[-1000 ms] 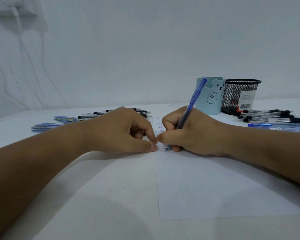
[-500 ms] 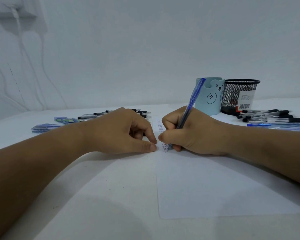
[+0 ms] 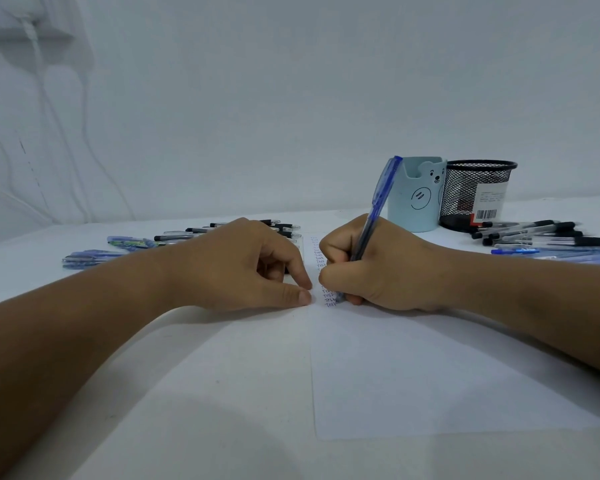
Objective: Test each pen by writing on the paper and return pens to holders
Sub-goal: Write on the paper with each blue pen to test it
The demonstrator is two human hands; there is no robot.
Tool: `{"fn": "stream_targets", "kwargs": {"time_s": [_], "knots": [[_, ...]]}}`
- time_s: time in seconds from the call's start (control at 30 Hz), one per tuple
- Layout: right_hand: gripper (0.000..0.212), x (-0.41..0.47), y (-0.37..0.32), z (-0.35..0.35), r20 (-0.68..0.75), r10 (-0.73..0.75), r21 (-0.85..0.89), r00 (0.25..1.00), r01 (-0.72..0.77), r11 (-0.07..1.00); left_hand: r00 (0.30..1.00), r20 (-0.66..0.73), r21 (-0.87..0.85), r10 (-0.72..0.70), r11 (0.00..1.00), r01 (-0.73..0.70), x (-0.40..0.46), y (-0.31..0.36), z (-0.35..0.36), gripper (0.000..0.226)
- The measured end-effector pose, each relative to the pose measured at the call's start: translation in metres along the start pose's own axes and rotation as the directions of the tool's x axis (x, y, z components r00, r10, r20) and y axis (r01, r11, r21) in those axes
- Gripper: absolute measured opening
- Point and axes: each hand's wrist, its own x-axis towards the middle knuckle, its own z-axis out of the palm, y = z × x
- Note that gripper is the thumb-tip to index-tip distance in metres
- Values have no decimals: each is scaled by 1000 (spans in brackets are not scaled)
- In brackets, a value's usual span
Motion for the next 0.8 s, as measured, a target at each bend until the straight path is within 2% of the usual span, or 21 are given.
{"fn": "stream_targets", "kwargs": {"time_s": [0.1, 0.2, 0.27, 0.37, 0.5, 0.63, 0.8], "knots": [[46, -1, 0, 0, -16, 10, 41, 1000, -10, 999, 1000, -1, -1, -4, 1000, 4, -1, 0, 0, 8], [48, -1, 1, -2, -68, 103, 304, 992, -78, 949, 1000, -12, -9, -4, 1000, 4, -1, 1, 0, 7], [49, 2, 3, -8, -124, 115, 439, 986, -50, 897, 1000, -5, -5, 10, 1000, -10, -2, 1, 1, 10], [36, 5, 5, -21, -304, 90, 422, 949, 49, 905, 1000, -13, 18, 14, 1000, -14, -1, 1, 3, 17], [42, 0, 8, -33, -419, 113, 251, 901, -4, 968, 1000, -19, 40, 14, 999, -13, 0, 1, 3, 17], [39, 0, 7, -34, -453, 105, 279, 885, 28, 960, 1000, -23, 31, 12, 999, -11, 0, 0, 3, 16], [38, -3, 3, -30, -343, 81, 330, 936, 40, 943, 1000, -30, 39, 7, 999, -5, 0, 0, 3, 14]]}}
